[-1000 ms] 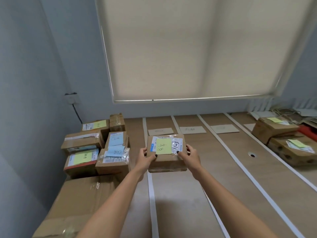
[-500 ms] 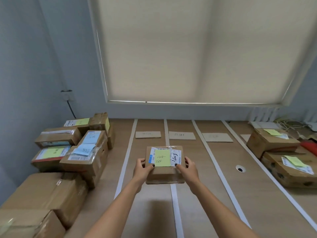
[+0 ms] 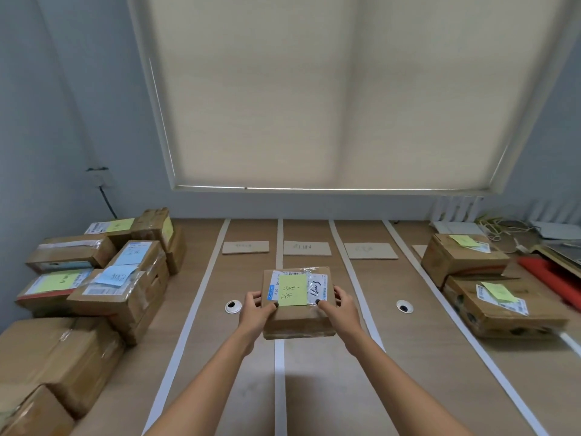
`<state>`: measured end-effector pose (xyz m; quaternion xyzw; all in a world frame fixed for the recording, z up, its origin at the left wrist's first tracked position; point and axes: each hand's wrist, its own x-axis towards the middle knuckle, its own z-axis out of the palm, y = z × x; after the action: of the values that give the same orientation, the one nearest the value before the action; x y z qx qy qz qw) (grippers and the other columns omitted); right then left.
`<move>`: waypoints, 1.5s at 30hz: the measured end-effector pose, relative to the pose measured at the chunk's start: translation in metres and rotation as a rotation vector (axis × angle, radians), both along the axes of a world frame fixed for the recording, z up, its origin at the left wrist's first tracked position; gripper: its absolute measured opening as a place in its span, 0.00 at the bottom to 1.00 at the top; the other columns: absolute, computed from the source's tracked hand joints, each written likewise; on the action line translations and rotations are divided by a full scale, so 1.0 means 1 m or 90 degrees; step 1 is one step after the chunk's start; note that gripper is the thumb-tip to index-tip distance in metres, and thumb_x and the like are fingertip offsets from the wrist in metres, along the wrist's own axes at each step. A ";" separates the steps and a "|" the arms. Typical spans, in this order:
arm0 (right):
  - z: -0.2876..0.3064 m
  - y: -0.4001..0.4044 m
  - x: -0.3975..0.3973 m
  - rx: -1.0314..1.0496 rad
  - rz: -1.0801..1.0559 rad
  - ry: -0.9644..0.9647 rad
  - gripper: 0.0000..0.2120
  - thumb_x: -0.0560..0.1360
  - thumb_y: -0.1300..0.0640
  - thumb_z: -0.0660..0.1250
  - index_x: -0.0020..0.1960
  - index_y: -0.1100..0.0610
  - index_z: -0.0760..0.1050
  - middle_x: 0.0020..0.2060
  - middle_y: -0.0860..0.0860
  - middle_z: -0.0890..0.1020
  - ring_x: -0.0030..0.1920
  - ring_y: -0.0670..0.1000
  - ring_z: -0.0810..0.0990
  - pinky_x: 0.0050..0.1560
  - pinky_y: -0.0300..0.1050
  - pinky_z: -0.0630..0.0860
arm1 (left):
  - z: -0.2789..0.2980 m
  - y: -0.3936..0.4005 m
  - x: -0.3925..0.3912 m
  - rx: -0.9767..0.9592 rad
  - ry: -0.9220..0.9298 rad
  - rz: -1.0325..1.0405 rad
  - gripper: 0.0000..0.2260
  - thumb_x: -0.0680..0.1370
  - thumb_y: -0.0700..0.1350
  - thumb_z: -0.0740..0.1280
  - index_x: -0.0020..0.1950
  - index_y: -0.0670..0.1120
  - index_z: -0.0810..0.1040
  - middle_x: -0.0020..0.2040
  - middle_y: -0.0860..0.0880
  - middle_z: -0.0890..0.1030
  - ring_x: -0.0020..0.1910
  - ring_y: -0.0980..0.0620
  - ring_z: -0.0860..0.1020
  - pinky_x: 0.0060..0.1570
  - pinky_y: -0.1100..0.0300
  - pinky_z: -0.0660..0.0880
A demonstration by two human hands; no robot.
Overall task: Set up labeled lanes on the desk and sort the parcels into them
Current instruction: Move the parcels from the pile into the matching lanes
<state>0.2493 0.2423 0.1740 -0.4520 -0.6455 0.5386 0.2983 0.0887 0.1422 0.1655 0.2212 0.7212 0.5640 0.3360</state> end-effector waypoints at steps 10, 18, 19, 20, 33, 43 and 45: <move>-0.016 0.004 0.026 -0.023 -0.051 -0.019 0.24 0.72 0.60 0.67 0.67 0.54 0.69 0.60 0.52 0.75 0.57 0.50 0.75 0.51 0.43 0.75 | -0.023 0.025 0.024 0.004 -0.038 -0.012 0.14 0.76 0.40 0.65 0.58 0.49 0.67 0.56 0.49 0.75 0.53 0.50 0.75 0.40 0.62 0.72; -0.029 0.023 0.058 -0.046 -0.081 -0.030 0.23 0.71 0.61 0.67 0.65 0.53 0.70 0.58 0.53 0.74 0.54 0.50 0.75 0.47 0.41 0.71 | -0.038 0.040 0.051 -0.020 -0.036 -0.052 0.12 0.76 0.41 0.65 0.57 0.48 0.67 0.56 0.49 0.75 0.54 0.51 0.75 0.41 0.63 0.74; -0.030 0.027 0.063 -0.046 -0.080 -0.029 0.23 0.71 0.61 0.67 0.65 0.53 0.70 0.59 0.53 0.74 0.55 0.51 0.75 0.49 0.41 0.71 | -0.038 0.043 0.057 -0.021 -0.035 -0.054 0.12 0.77 0.41 0.65 0.58 0.48 0.67 0.56 0.49 0.75 0.54 0.50 0.75 0.41 0.62 0.74; -0.030 0.031 0.070 -0.047 -0.080 -0.027 0.23 0.71 0.61 0.67 0.65 0.54 0.70 0.59 0.54 0.74 0.56 0.51 0.75 0.50 0.42 0.71 | -0.038 0.046 0.064 -0.025 -0.034 -0.055 0.13 0.77 0.41 0.65 0.58 0.48 0.66 0.57 0.49 0.74 0.55 0.50 0.75 0.42 0.62 0.73; -0.032 0.130 0.245 -0.063 -0.027 -0.004 0.24 0.73 0.60 0.66 0.68 0.55 0.68 0.61 0.53 0.74 0.56 0.49 0.73 0.48 0.39 0.70 | -0.032 0.136 0.242 -0.024 -0.022 -0.029 0.15 0.76 0.41 0.65 0.59 0.47 0.65 0.59 0.48 0.74 0.56 0.49 0.75 0.46 0.58 0.73; -0.025 0.202 0.379 -0.073 -0.042 -0.048 0.27 0.74 0.59 0.66 0.71 0.56 0.64 0.65 0.55 0.70 0.55 0.49 0.71 0.52 0.44 0.70 | -0.030 0.202 0.378 -0.025 -0.042 -0.042 0.16 0.76 0.42 0.65 0.61 0.47 0.65 0.59 0.50 0.74 0.57 0.50 0.74 0.45 0.61 0.72; -0.025 0.215 0.395 -0.076 -0.052 -0.052 0.27 0.74 0.59 0.66 0.71 0.56 0.64 0.65 0.55 0.70 0.56 0.50 0.72 0.52 0.44 0.71 | -0.030 0.215 0.394 -0.030 -0.047 -0.052 0.15 0.76 0.42 0.65 0.60 0.48 0.65 0.58 0.50 0.74 0.57 0.51 0.74 0.44 0.62 0.72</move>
<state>0.6439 0.4570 0.1493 -0.5170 -0.6048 0.5444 0.2658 0.4825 0.3568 0.1355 0.2214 0.7120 0.5404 0.3899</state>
